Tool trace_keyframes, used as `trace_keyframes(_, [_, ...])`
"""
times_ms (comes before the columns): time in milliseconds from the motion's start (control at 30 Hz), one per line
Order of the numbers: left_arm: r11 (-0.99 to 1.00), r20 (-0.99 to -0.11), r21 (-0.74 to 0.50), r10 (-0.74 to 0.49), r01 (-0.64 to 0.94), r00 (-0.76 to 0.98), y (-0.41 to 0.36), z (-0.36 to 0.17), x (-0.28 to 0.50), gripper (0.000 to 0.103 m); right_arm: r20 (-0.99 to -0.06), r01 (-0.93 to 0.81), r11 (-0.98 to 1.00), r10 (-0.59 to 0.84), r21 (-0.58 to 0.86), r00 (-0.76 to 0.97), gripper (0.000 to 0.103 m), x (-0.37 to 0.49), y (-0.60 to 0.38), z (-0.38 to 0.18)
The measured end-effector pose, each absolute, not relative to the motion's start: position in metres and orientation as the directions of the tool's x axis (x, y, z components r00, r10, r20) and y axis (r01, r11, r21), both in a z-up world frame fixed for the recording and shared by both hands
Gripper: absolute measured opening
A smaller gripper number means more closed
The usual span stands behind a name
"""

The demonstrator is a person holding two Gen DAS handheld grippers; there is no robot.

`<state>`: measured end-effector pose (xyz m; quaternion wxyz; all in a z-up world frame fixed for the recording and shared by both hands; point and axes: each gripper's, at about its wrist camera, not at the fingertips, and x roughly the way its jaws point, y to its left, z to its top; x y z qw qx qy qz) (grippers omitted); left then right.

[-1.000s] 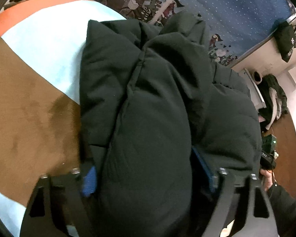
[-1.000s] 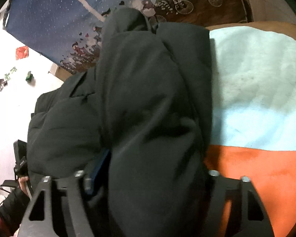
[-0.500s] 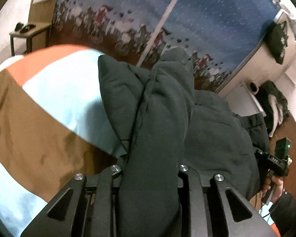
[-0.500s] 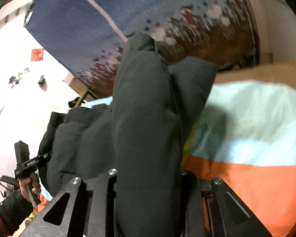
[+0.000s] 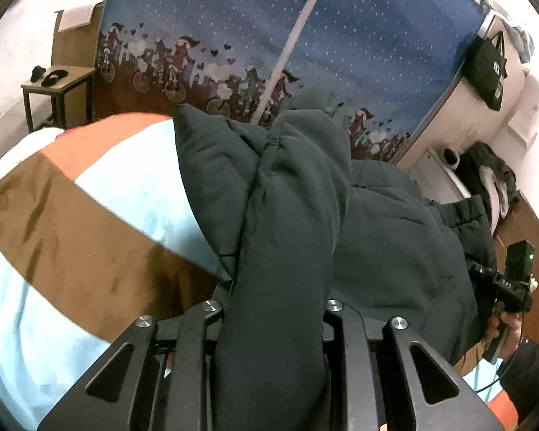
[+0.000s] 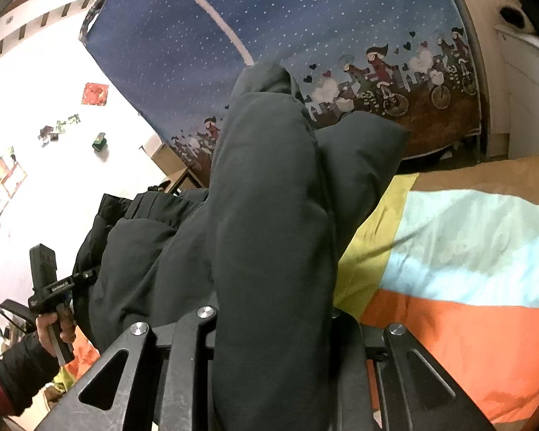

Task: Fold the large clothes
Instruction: 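Lift the jacket bundle with both tools and fold it over once more, then lower the folded jacket onto the bed and open both tools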

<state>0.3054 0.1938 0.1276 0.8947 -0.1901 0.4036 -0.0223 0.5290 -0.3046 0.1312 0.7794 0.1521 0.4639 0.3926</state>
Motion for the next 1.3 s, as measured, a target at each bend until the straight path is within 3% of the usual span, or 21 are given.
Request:
trace_keyframes(333, [0.936,-0.778,-0.317,-0.165,-0.151,0.607,0.199,0.057,0.306,0.019,-0.673,-0.444,0.700,0.697,0.560,0.249,0.023,0.510,-0.296,0.072])
trace_keyframes(533, [0.943,-0.783,-0.303,-0.161,-0.141,0.601,0.202,0.041,0.303,0.023,-0.686,-0.387,0.724,0.680,0.572,0.258,0.026,0.514,-0.306,0.048])
trace_keyframes(633, [0.944,-0.797,-0.294,-0.154,-0.152,0.584,0.202,0.038,0.304,0.029,-0.713,-0.385,0.743,0.655,0.547,0.251,0.034,0.516,-0.302,0.049])
trace_keyframes(833, [0.944,-0.823,-0.275,-0.134,-0.182,0.552,0.203,0.037,0.305,0.042,-0.779,-0.352,0.811,0.566,0.467,0.270,0.059,0.515,-0.301,0.046])
trace_keyframes(900, [0.946,-0.833,-0.254,-0.108,-0.202,0.543,0.203,0.039,0.305,0.048,-0.789,-0.346,0.827,0.543,0.443,0.286,0.072,0.514,-0.302,0.047])
trace_keyframes(967, [0.946,-0.839,-0.233,-0.079,-0.224,0.538,0.203,0.040,0.305,0.054,-0.797,-0.342,0.838,0.526,0.425,0.296,0.075,0.514,-0.302,0.049])
trace_keyframes(1300, [0.960,-0.759,-0.149,0.043,-0.238,0.650,0.196,0.071,0.283,0.060,-0.777,-0.352,0.870,0.475,0.345,0.414,0.092,0.506,-0.302,0.081])
